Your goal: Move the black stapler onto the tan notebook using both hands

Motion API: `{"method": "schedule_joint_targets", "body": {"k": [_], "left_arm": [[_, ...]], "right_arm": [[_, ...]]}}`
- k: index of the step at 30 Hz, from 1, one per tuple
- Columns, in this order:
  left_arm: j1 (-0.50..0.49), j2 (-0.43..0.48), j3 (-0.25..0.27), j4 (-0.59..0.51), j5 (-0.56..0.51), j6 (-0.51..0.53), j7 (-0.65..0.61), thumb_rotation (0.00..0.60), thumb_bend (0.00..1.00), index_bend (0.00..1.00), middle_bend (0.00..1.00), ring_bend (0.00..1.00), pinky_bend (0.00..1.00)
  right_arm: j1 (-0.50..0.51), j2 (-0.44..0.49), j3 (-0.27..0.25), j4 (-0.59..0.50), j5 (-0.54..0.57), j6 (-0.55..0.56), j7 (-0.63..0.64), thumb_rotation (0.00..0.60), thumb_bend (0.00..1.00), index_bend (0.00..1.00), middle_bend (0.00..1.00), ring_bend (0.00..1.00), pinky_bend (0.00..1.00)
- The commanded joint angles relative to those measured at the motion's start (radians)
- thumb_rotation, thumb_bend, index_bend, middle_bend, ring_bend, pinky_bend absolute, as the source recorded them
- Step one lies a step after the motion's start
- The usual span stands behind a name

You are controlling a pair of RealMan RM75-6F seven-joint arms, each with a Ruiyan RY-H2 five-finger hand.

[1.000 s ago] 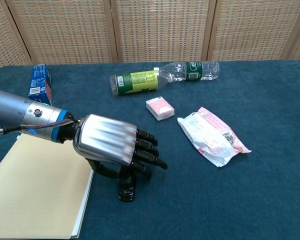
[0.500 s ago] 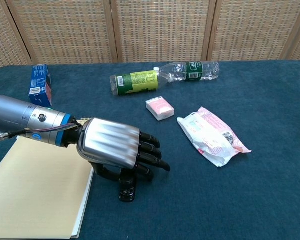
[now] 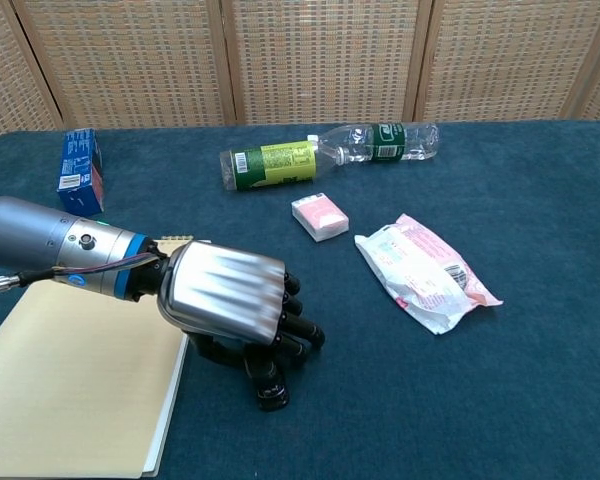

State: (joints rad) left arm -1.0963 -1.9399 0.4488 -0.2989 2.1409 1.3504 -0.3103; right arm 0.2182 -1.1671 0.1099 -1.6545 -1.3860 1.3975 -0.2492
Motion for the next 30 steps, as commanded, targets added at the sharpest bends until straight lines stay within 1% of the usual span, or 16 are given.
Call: {"method": "schedule_joint_targets", "body": {"k": [1, 7, 13, 16, 21, 25, 30], "left_arm": [[0.005, 0.006, 0.002, 0.010, -0.006, 0.007, 0.001, 0.600, 0.58, 0.76, 0.58, 0.61, 0.57], [0.005, 0.045, -0.007, 0.007, -0.023, 0.050, 0.010, 0.600, 0.58, 0.77, 0.58, 0.61, 0.57], [0.025, 0.130, -0.035, -0.032, -0.064, 0.104, 0.010, 0.600, 0.58, 0.77, 0.58, 0.61, 0.56], [0.075, 0.201, -0.055, -0.067, -0.102, 0.147, 0.006, 0.600, 0.58, 0.77, 0.58, 0.61, 0.56], [0.167, 0.282, -0.062, -0.110, -0.143, 0.174, -0.016, 0.600, 0.58, 0.77, 0.58, 0.61, 0.57], [0.226, 0.313, -0.046, -0.120, -0.151, 0.171, -0.034, 0.600, 0.58, 0.77, 0.58, 0.61, 0.56], [0.290, 0.328, -0.027, -0.118, -0.153, 0.162, -0.053, 0.600, 0.57, 0.77, 0.58, 0.61, 0.56]], "right_arm": [[0.000, 0.000, 0.000, -0.001, -0.001, -0.002, 0.001, 0.600, 0.00, 0.00, 0.00, 0.00, 0.00], [0.000, 0.000, -0.001, -0.005, -0.005, -0.004, -0.001, 0.600, 0.00, 0.00, 0.00, 0.00, 0.00], [-0.002, 0.003, -0.004, -0.014, -0.016, -0.003, 0.000, 0.600, 0.00, 0.00, 0.00, 0.00, 0.00], [-0.004, 0.005, -0.008, -0.022, -0.027, 0.001, -0.001, 0.600, 0.00, 0.00, 0.00, 0.00, 0.00], [-0.007, 0.006, -0.014, -0.035, -0.042, 0.007, -0.010, 0.600, 0.00, 0.00, 0.00, 0.00, 0.00], [-0.008, 0.006, -0.017, -0.041, -0.050, 0.009, -0.017, 0.600, 0.00, 0.00, 0.00, 0.00, 0.00], [-0.009, 0.005, -0.020, -0.050, -0.060, 0.011, -0.024, 0.600, 0.00, 0.00, 0.00, 0.00, 0.00]]}}
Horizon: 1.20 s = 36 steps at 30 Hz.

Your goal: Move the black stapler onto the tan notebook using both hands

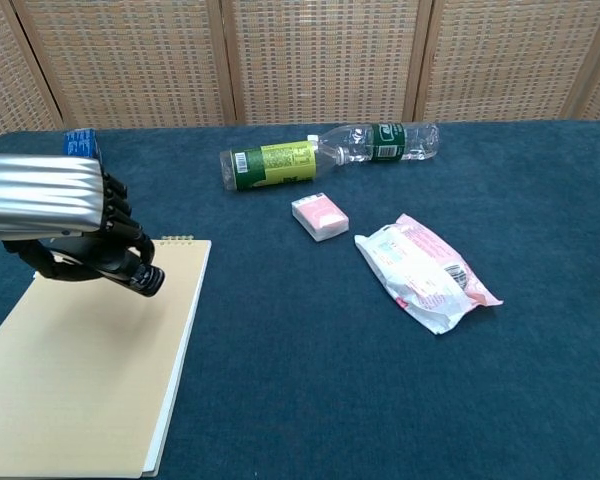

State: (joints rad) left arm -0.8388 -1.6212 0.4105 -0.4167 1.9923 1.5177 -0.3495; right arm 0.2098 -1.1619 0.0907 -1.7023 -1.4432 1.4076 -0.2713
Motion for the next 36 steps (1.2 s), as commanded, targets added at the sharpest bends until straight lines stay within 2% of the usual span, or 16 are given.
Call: {"method": "schedule_joint_targets", "body": {"k": [1, 9, 11, 12, 14, 15, 16, 18, 22, 23, 25, 30, 32, 35, 36], "left_arm": [[0.045, 0.010, 0.014, 0.001, -0.006, -0.009, -0.018, 0.600, 0.57, 0.77, 0.58, 0.61, 0.56], [0.128, -0.034, 0.029, 0.030, -0.014, -0.064, -0.053, 0.600, 0.57, 0.77, 0.58, 0.61, 0.56], [0.137, -0.044, 0.033, 0.039, -0.011, -0.075, -0.056, 0.600, 0.56, 0.74, 0.57, 0.61, 0.56], [0.142, -0.050, 0.033, 0.046, -0.011, -0.079, -0.060, 0.600, 0.52, 0.67, 0.52, 0.58, 0.55], [0.145, -0.056, 0.034, 0.055, -0.009, -0.080, -0.062, 0.600, 0.37, 0.41, 0.34, 0.44, 0.47], [0.145, -0.056, 0.037, 0.058, -0.006, -0.082, -0.068, 0.600, 0.27, 0.22, 0.19, 0.30, 0.39], [0.145, -0.053, 0.040, 0.060, -0.003, -0.088, -0.080, 0.600, 0.18, 0.09, 0.08, 0.16, 0.30], [0.144, -0.047, 0.043, 0.057, -0.001, -0.093, -0.102, 0.600, 0.09, 0.00, 0.00, 0.03, 0.20], [0.149, -0.023, 0.021, 0.037, -0.013, -0.022, -0.139, 0.600, 0.05, 0.00, 0.00, 0.00, 0.13], [0.159, -0.005, -0.017, 0.019, -0.045, 0.037, -0.155, 0.600, 0.05, 0.00, 0.00, 0.00, 0.13], [0.170, 0.010, -0.046, 0.000, -0.069, 0.079, -0.167, 0.600, 0.05, 0.00, 0.00, 0.00, 0.11], [0.218, 0.067, -0.170, -0.103, -0.190, 0.179, -0.199, 0.600, 0.04, 0.00, 0.00, 0.00, 0.02], [0.245, 0.100, -0.216, -0.187, -0.250, 0.172, -0.175, 0.600, 0.03, 0.00, 0.00, 0.00, 0.00], [0.290, 0.169, -0.273, -0.380, -0.343, 0.139, -0.086, 0.600, 0.01, 0.00, 0.00, 0.00, 0.00], [0.326, 0.213, -0.304, -0.508, -0.408, 0.125, -0.005, 0.600, 0.01, 0.00, 0.00, 0.00, 0.00]], "right_arm": [[0.000, 0.000, -0.002, -0.004, -0.005, 0.001, -0.004, 0.600, 0.00, 0.00, 0.00, 0.00, 0.00], [0.000, -0.003, -0.007, -0.017, -0.019, 0.002, -0.018, 0.600, 0.00, 0.00, 0.00, 0.00, 0.00], [0.000, -0.003, -0.007, -0.017, -0.020, 0.001, -0.019, 0.600, 0.00, 0.00, 0.00, 0.00, 0.00], [0.000, -0.003, -0.008, -0.017, -0.019, 0.000, -0.019, 0.600, 0.00, 0.00, 0.00, 0.00, 0.00], [-0.001, -0.002, -0.008, -0.018, -0.019, -0.001, -0.018, 0.600, 0.00, 0.00, 0.00, 0.00, 0.00], [-0.001, -0.001, -0.008, -0.018, -0.018, -0.001, -0.017, 0.600, 0.00, 0.00, 0.00, 0.00, 0.00], [-0.001, 0.000, -0.007, -0.019, -0.018, -0.001, -0.017, 0.600, 0.00, 0.00, 0.00, 0.00, 0.00], [-0.002, 0.000, -0.007, -0.020, -0.018, 0.001, -0.016, 0.600, 0.00, 0.00, 0.00, 0.00, 0.00], [-0.005, 0.003, -0.008, -0.026, -0.024, 0.004, -0.016, 0.600, 0.00, 0.00, 0.00, 0.00, 0.00], [-0.006, 0.005, -0.009, -0.029, -0.028, 0.007, -0.014, 0.600, 0.00, 0.00, 0.00, 0.00, 0.00], [-0.007, 0.007, -0.010, -0.032, -0.032, 0.009, -0.011, 0.600, 0.00, 0.00, 0.00, 0.00, 0.00], [-0.011, 0.014, -0.011, -0.041, -0.043, 0.016, -0.003, 0.600, 0.00, 0.00, 0.00, 0.00, 0.00], [-0.013, 0.016, -0.010, -0.042, -0.045, 0.020, 0.002, 0.600, 0.00, 0.00, 0.00, 0.00, 0.00], [-0.014, 0.018, -0.007, -0.040, -0.044, 0.024, 0.007, 0.600, 0.00, 0.00, 0.00, 0.00, 0.00], [-0.016, 0.018, -0.005, -0.037, -0.042, 0.026, 0.010, 0.600, 0.00, 0.00, 0.00, 0.00, 0.00]]}}
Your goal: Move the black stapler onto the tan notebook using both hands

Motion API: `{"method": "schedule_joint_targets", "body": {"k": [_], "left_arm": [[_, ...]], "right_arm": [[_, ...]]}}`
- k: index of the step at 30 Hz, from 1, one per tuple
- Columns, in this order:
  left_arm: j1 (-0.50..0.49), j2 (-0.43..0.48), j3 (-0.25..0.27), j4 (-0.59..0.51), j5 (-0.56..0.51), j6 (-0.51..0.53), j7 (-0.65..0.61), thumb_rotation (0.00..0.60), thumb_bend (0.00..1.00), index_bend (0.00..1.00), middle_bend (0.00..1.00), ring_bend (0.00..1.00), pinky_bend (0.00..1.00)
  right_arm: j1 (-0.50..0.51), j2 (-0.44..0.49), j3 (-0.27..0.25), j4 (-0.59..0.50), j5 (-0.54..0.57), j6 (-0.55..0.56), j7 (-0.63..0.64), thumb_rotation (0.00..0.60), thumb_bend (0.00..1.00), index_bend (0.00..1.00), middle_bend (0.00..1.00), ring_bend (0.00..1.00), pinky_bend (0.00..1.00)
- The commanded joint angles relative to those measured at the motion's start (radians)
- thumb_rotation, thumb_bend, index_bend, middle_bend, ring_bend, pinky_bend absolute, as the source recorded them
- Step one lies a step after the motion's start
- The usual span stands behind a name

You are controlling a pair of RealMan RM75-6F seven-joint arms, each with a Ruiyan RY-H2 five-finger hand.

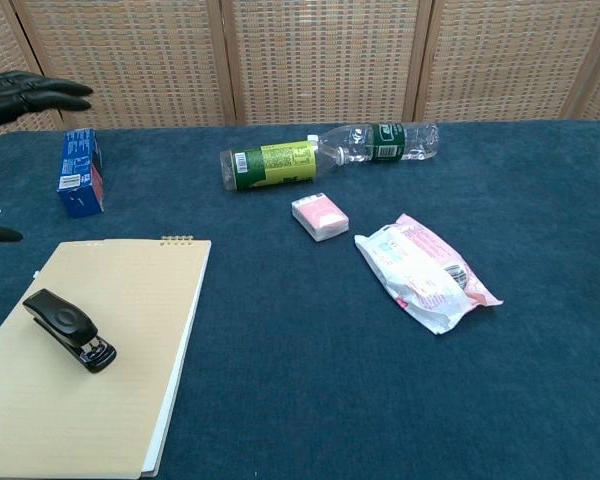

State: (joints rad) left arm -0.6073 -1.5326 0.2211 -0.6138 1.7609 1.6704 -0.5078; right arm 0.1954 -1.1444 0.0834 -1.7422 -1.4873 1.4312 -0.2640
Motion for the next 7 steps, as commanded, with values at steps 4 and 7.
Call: {"method": "schedule_joint_targets", "body": {"k": [4, 7], "left_arm": [[0.198, 0.273, -0.141, -0.766, -0.338, -0.063, 0.405, 0.600, 0.00, 0.00, 0.00, 0.00, 0.00], [0.263, 0.337, -0.131, -0.953, -0.415, -0.067, 0.506, 0.600, 0.00, 0.00, 0.00, 0.00, 0.00]], "right_arm": [[-0.004, -0.003, 0.012, 0.014, 0.008, 0.014, 0.003, 0.600, 0.00, 0.00, 0.00, 0.00, 0.00], [-0.013, -0.007, 0.027, 0.021, 0.030, 0.035, -0.019, 0.600, 0.00, 0.00, 0.00, 0.00, 0.00]]}}
